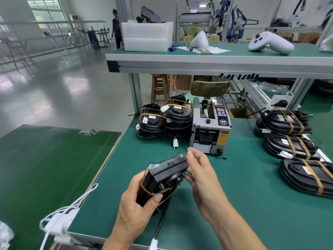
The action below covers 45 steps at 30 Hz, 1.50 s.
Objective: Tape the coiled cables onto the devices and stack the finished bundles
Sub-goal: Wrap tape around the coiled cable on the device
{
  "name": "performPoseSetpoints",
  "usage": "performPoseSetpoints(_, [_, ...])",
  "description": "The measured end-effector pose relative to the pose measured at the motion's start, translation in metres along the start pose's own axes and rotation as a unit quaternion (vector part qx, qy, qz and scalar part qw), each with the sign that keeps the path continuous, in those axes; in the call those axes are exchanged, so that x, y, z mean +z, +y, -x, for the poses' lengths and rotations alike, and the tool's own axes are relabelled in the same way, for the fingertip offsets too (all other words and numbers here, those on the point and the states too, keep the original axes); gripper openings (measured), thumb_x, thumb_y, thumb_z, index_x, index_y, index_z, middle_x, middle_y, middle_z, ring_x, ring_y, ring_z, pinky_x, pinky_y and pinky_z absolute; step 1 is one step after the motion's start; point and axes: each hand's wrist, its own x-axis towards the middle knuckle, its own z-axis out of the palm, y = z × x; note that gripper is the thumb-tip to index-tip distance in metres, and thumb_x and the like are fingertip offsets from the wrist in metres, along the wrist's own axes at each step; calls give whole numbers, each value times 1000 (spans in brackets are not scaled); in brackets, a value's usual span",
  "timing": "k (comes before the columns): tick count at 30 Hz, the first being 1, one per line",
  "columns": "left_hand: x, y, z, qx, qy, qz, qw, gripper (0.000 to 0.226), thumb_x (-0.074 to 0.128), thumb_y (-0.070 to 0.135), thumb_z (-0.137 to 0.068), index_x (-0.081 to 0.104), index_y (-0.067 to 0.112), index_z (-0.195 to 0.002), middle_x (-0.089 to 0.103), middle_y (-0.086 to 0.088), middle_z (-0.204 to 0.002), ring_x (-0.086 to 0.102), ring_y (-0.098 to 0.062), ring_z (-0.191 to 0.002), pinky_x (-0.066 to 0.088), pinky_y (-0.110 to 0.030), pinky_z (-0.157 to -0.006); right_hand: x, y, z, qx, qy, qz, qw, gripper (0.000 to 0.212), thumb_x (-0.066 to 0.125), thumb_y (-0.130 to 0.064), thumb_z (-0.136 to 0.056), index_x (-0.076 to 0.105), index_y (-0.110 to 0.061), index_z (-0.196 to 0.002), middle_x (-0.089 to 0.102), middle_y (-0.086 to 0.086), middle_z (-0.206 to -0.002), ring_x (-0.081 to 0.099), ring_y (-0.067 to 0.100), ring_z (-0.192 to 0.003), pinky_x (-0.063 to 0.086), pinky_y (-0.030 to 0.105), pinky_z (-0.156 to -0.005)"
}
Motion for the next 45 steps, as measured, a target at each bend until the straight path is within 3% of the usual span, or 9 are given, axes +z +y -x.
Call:
performPoseSetpoints(3, [-2, -2, 0, 4, -6, 12, 1000, 59, 73, 67, -93, 56, 48, -146, 73, 13, -134, 70, -9, -122, 52, -16, -101, 3, 3, 1, -11, 2, 28, 1000, 65, 71, -64, -76, 58, -40, -135, 73, -18, -113, 64, -10, -107, 43, 26, -104])
performPoseSetpoints(14, [-16, 1, 11, -30, -36, -20, 999, 67, 69, 73, -92, 46, 55, -152, 70, 18, -139, 68, -5, -127, 49, -13, -102, 22, 13, 23, -23, -18, 108, 994, 64, 81, -70, -58, 51, -54, -113, 66, -34, -108, 63, -12, -101, 46, 19, -84])
performPoseSetpoints(20, [-22, 2, 20, -61, -13, -74, 995, 82, 67, 80, -88, 43, 46, -158, 68, 24, -141, 67, 1, -128, 49, -11, -102, 19, 12, 29, -13, -31, 62, 997, 49, 65, -77, -68, 62, -53, -110, 70, -27, -111, 62, -9, -108, 43, 25, -93])
performPoseSetpoints(24, [-22, -7, 29, -125, 61, 9, 990, 87, 78, 78, -78, 49, 29, -143, 73, 21, -133, 69, -2, -124, 52, -12, -99, 6, 18, 25, -1, -110, 61, 992, 45, 49, -70, -90, 62, -54, -131, 63, -31, -135, 54, -7, -131, 38, 35, -108])
performPoseSetpoints(29, [-18, -26, 27, -157, 61, 17, 986, 44, 79, 23, -96, 55, 27, -133, 73, 24, -128, 69, 1, -122, 51, -9, -98, -4, 43, 17, -24, -143, 72, 987, 58, 55, -63, -93, 45, -52, -148, 52, -36, -146, 43, -15, -137, 35, 20, -114])
performPoseSetpoints(31, [-18, -27, 15, -189, 62, -14, 980, 32, 75, 18, -96, 62, 28, -124, 78, 26, -116, 73, 3, -114, 52, -6, -90, -7, 54, 10, -28, -145, 83, 985, 73, 62, -65, -89, 35, -47, -154, 48, -31, -151, 42, -16, -138, 36, 13, -113])
performPoseSetpoints(34, [-17, -24, -11, -240, 45, -82, 966, 9, 74, 31, -101, 71, 28, -110, 80, 26, -99, 75, 8, -94, 54, -13, -78, -12, 64, -3, -6, -131, 84, 988, 85, 69, -72, -76, 38, -43, -150, 53, -30, -147, 47, -11, -138, 38, 27, -120])
performPoseSetpoints(42, [3, -35, -95, -286, -72, -240, 925, 49, 64, 55, -102, 68, 14, -77, 64, 9, -68, 57, -14, -66, 40, -29, -63, -19, 50, -53, -7, -62, 131, 989, 16, 63, -57, -98, 59, -49, -111, 66, -47, -107, 57, -26, -104, 43, -2, -79])
performPoseSetpoints(45, [18, -42, -108, -293, -99, -267, 913, 54, 63, 57, -102, 49, 18, -66, 46, 3, -57, 44, -16, -57, 32, -32, -58, -23, 53, -67, -12, -48, 129, 990, 27, 63, -50, -100, 64, -38, -124, 67, -29, -128, 60, -10, -121, 44, 5, -96])
